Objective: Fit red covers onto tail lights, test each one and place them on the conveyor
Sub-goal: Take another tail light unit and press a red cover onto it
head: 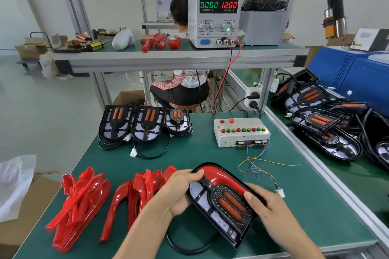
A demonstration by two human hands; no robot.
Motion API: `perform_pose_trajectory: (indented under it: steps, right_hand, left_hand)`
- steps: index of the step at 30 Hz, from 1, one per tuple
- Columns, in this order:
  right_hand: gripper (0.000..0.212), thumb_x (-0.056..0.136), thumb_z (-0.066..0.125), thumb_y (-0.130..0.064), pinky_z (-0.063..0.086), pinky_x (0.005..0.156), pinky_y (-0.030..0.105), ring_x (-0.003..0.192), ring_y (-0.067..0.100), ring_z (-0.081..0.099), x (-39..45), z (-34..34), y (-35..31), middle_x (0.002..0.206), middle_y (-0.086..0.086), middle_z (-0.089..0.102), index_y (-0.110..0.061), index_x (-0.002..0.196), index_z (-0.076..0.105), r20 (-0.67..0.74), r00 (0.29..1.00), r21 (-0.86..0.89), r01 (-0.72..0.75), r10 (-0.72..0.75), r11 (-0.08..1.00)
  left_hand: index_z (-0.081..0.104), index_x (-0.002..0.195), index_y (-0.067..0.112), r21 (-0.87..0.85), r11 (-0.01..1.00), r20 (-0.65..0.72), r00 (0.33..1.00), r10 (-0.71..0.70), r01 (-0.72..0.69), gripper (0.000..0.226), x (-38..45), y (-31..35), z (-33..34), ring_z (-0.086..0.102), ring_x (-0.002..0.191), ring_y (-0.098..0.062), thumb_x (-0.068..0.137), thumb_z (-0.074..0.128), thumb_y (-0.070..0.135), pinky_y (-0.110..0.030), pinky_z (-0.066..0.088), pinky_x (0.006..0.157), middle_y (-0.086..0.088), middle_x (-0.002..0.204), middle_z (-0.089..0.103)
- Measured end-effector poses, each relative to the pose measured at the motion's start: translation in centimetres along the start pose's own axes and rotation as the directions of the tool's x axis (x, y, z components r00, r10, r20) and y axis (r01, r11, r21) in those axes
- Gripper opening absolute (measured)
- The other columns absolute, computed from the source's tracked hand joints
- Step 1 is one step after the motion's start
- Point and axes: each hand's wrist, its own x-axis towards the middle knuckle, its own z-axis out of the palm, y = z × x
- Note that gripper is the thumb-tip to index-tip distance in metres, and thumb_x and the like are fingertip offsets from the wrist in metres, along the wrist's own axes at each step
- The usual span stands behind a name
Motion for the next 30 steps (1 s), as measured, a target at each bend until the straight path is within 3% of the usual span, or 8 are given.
perform_pose_trajectory:
  steps: [6,9,15,18,20,23,26,30]
  right_hand:
    - [0.025,0.098,0.059,-0.03,0.052,0.084,0.013,0.101,0.01,0.073,0.0,0.5,-0.4,0.107,-0.008,0.078,-0.043,0.113,0.073,-0.066,0.998,0.019,-0.006,0.007,1.0]
    - [0.022,0.093,0.061,-0.037,0.053,0.083,0.013,0.098,0.009,0.074,-0.2,0.6,-0.3,0.104,-0.008,0.078,-0.038,0.109,0.076,-0.102,0.994,0.042,-0.023,0.027,0.999]
    - [0.018,0.097,0.064,-0.021,0.046,0.07,0.003,0.084,-0.003,0.071,-1.0,0.7,-0.5,0.089,-0.014,0.078,-0.032,0.098,0.079,-0.18,0.981,-0.034,-0.076,0.069,0.997]
    - [0.017,0.092,0.071,-0.023,0.047,0.067,0.01,0.075,-0.007,0.068,-1.3,1.9,-0.1,0.076,-0.018,0.076,-0.036,0.083,0.078,-0.339,0.934,-0.011,-0.125,0.114,0.992]
    - [0.02,0.09,0.073,-0.021,0.058,0.066,0.02,0.073,0.012,0.071,-1.4,3.7,0.7,0.067,-0.009,0.075,-0.032,0.075,0.076,-0.449,0.88,0.049,-0.147,0.153,0.988]
    - [0.022,0.09,0.074,-0.016,0.063,0.058,0.037,0.065,0.031,0.07,-1.6,6.3,1.4,0.059,0.0,0.072,-0.024,0.07,0.073,-0.539,0.812,0.183,-0.145,0.222,0.973]
    - [0.016,0.09,0.074,-0.018,0.06,0.05,0.026,0.069,0.034,0.071,-1.9,7.5,1.6,0.067,0.01,0.072,-0.009,0.078,0.072,-0.572,0.785,0.206,-0.145,0.239,0.968]
    - [0.029,0.094,0.069,-0.022,0.053,0.045,0.014,0.073,0.032,0.07,-2.0,8.1,1.5,0.086,0.02,0.071,0.006,0.102,0.07,-0.565,0.78,0.19,-0.194,0.269,0.962]
  left_hand:
    - [0.069,0.114,-0.012,0.063,0.998,-0.016,0.999,0.03,-0.029,0.027,0.4,0.3,-0.1,0.074,0.094,-0.033,0.102,0.056,0.008,-0.039,0.063,0.077,-0.026,0.113,0.073]
    - [0.07,0.109,-0.011,0.076,0.997,-0.042,0.999,0.021,-0.018,0.025,0.7,0.1,0.2,0.074,0.094,-0.033,0.102,0.057,0.008,-0.041,0.061,0.084,-0.025,0.112,0.074]
    - [0.07,0.098,-0.007,0.099,0.995,-0.11,0.994,0.006,0.005,0.018,1.5,-0.5,0.6,0.071,0.094,-0.032,0.101,0.054,0.001,-0.046,0.055,0.1,-0.02,0.101,0.075]
    - [0.067,0.087,0.007,0.073,0.996,-0.237,0.97,0.057,-0.041,0.028,1.8,0.0,1.4,0.064,0.092,-0.027,0.102,0.045,-0.002,-0.041,0.055,0.092,-0.014,0.097,0.069]
    - [0.064,0.11,0.008,0.061,0.998,-0.265,0.964,0.033,-0.018,0.026,1.9,0.5,2.2,0.06,0.11,-0.027,0.108,0.045,0.025,-0.044,0.05,0.102,-0.012,0.118,0.064]
    - [0.044,0.151,0.014,0.296,0.953,-0.273,0.962,0.021,0.063,0.067,1.7,1.0,2.6,0.045,0.134,-0.022,0.104,0.035,0.061,-0.041,0.031,0.116,-0.003,0.15,0.048]
    - [0.052,0.141,0.019,0.453,0.891,-0.294,0.941,0.165,-0.014,0.068,0.6,0.7,2.3,0.048,0.119,-0.016,0.101,0.028,0.068,-0.038,0.034,0.104,0.007,0.134,0.054]
    - [0.061,0.094,0.027,0.594,0.759,-0.243,0.839,0.486,-0.267,0.043,-2.6,-0.5,1.2,0.059,0.083,0.0,0.096,0.041,0.065,-0.023,0.045,0.084,0.016,0.086,0.064]
